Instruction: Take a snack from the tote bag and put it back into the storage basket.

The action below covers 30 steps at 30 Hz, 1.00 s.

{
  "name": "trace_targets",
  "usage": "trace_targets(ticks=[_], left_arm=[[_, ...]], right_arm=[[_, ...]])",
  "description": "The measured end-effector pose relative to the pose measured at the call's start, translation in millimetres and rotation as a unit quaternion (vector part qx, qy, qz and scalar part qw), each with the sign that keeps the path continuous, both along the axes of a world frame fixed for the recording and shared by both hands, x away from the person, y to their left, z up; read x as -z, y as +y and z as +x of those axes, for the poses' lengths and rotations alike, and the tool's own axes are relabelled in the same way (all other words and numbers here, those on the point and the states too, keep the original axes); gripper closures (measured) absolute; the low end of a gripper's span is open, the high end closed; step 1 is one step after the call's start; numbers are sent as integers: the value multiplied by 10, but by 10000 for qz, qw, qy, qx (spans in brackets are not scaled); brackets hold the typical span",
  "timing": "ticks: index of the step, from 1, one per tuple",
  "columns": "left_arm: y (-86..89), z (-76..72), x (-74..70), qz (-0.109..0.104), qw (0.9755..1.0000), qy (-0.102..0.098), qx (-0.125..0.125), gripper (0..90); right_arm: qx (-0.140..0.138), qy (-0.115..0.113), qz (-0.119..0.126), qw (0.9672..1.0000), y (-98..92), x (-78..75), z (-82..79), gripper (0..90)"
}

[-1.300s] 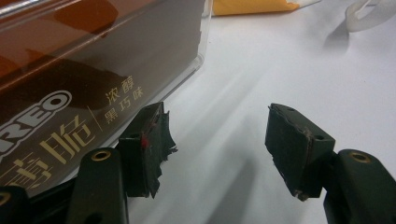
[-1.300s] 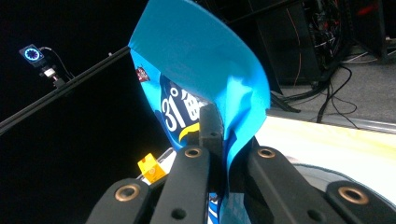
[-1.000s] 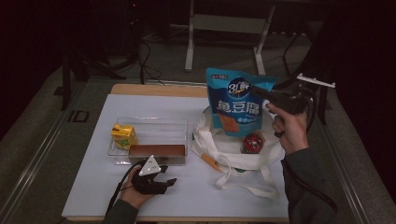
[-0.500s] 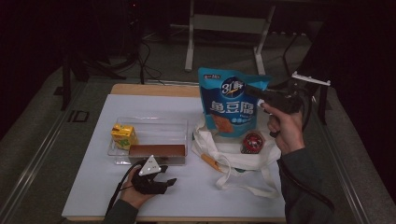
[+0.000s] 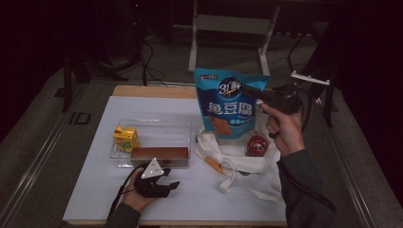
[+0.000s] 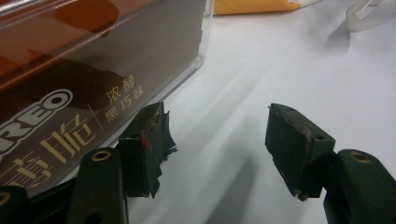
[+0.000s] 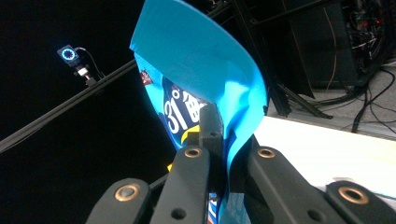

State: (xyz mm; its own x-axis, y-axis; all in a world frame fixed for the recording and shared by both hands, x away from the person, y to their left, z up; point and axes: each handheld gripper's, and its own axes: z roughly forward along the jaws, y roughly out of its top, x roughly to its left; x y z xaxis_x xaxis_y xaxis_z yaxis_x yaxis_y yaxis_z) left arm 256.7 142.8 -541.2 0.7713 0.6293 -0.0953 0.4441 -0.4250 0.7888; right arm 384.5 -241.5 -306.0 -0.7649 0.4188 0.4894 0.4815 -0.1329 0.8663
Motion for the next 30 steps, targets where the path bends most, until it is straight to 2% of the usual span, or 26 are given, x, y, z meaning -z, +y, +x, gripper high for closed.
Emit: trace_targets(ticks=[15,30], left_arm=[[3,0,-1,-1,10000,1,1,387],[5,-1,-1,-24,10000,5,-3,387]], right_arm=[[-118,47,15,9999,190,1,27,892],[-218,77,156,9996,387,2,54,891]])
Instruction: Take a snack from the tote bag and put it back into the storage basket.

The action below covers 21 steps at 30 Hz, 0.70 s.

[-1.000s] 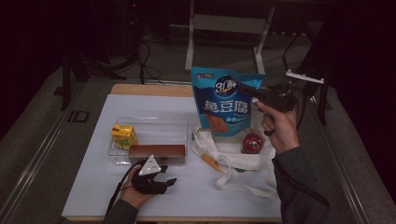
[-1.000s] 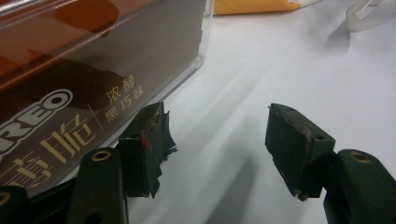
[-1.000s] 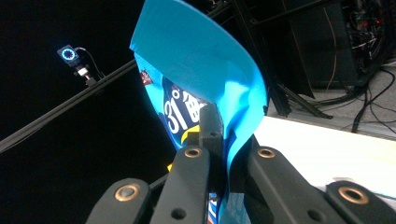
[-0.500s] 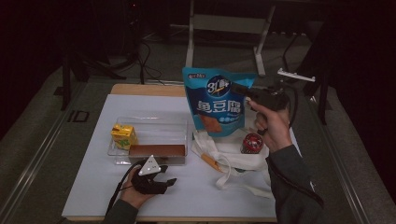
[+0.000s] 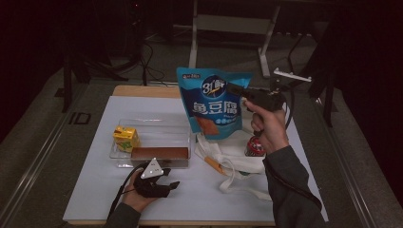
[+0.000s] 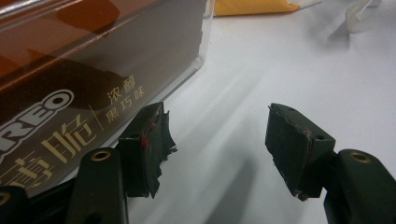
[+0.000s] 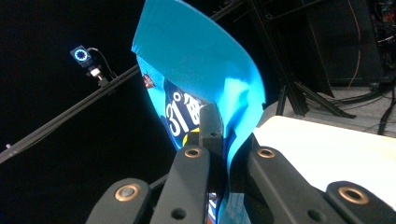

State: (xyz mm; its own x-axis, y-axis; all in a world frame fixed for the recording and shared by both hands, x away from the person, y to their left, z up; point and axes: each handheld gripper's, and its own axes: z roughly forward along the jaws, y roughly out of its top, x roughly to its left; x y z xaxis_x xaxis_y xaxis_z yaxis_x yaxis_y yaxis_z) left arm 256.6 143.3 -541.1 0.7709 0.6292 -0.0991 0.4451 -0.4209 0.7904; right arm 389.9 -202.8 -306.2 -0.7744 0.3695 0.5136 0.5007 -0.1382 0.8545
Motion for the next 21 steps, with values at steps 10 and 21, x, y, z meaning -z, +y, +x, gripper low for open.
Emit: trace_targets(ticks=[10,21], left_arm=[[3,-1,-1,-13,10000,-3,-7,387],[6,-1,-1,-29,10000,4,-13,387]], right_arm=[[-48,-10,53,10000,141,-58,23,891],[-152,-62,94,9998,353,-138,34,891]])
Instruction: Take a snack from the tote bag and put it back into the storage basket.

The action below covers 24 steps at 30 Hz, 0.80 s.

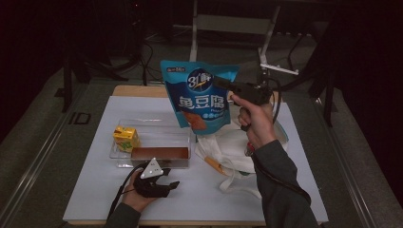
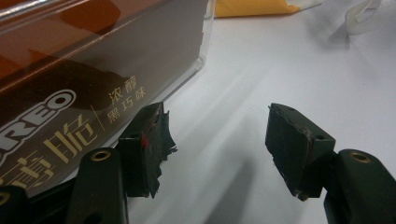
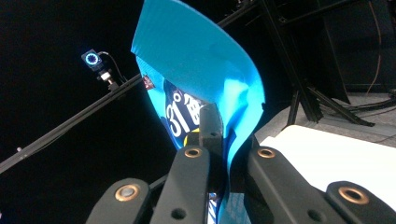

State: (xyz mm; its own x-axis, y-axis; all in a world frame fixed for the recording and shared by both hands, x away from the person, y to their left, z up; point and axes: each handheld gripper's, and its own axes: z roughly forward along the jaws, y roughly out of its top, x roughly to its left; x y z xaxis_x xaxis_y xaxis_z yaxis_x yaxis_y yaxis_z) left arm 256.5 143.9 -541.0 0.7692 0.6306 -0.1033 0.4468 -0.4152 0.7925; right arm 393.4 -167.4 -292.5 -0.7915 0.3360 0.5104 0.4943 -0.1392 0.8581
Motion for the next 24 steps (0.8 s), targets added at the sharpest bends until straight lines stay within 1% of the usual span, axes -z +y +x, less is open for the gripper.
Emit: trace_targets(ticks=[8,10,15,24], left_arm=[[2,2,0,-5,10000,9,1,387],[3,2,0,-11,10000,8,-3,387],[7,3,-1,-27,10000,10,-9,386],[10,5,-1,-33,10000,17,-5,386]], right_arm=[[-76,31,-18,10000,140,-14,19,891],[-83,14,-38,10000,168,-1,23,891],[-111,82,-21,9999,237,38,47,891],[-175,82,-27,9998,365,63,66,891]])
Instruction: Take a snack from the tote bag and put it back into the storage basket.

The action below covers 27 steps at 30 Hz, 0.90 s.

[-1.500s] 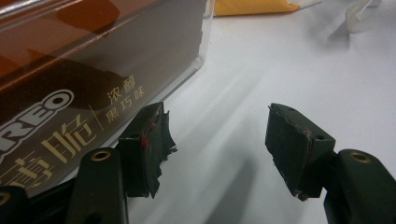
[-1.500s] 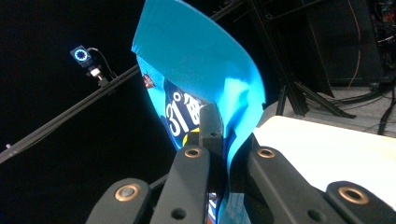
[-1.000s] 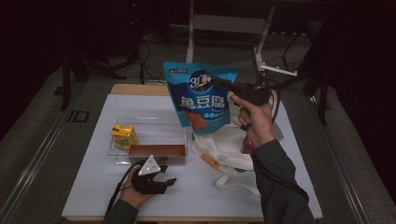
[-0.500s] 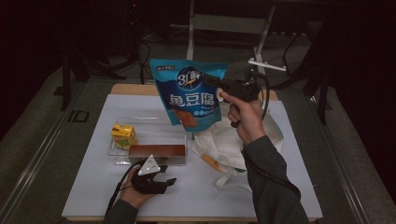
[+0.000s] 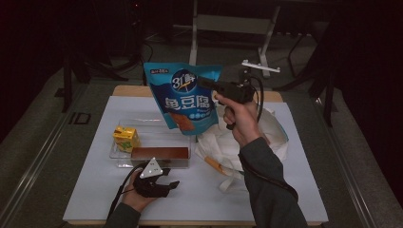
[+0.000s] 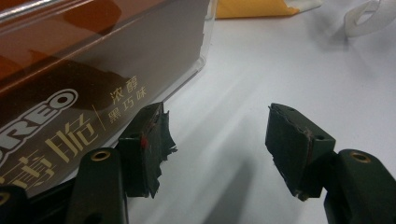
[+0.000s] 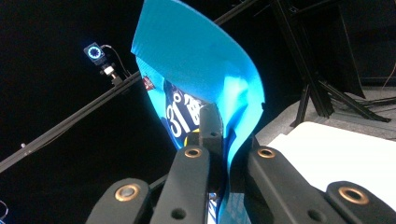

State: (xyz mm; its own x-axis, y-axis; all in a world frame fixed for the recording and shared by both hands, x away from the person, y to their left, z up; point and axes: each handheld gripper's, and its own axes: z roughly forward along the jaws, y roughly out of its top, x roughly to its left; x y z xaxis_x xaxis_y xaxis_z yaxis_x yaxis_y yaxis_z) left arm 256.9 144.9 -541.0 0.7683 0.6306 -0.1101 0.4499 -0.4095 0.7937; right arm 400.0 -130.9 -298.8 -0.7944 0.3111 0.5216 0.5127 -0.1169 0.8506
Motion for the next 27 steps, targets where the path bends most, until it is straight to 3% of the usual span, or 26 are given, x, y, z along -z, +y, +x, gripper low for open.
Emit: trace_targets(ticks=[16,27], left_arm=[[11,3,0,-64,10000,18,-17,385],[11,0,0,-64,10000,1,-7,385]], right_arm=[[-46,-34,-6,10000,189,26,30,891],[4,73,-32,10000,278,118,90,890]])
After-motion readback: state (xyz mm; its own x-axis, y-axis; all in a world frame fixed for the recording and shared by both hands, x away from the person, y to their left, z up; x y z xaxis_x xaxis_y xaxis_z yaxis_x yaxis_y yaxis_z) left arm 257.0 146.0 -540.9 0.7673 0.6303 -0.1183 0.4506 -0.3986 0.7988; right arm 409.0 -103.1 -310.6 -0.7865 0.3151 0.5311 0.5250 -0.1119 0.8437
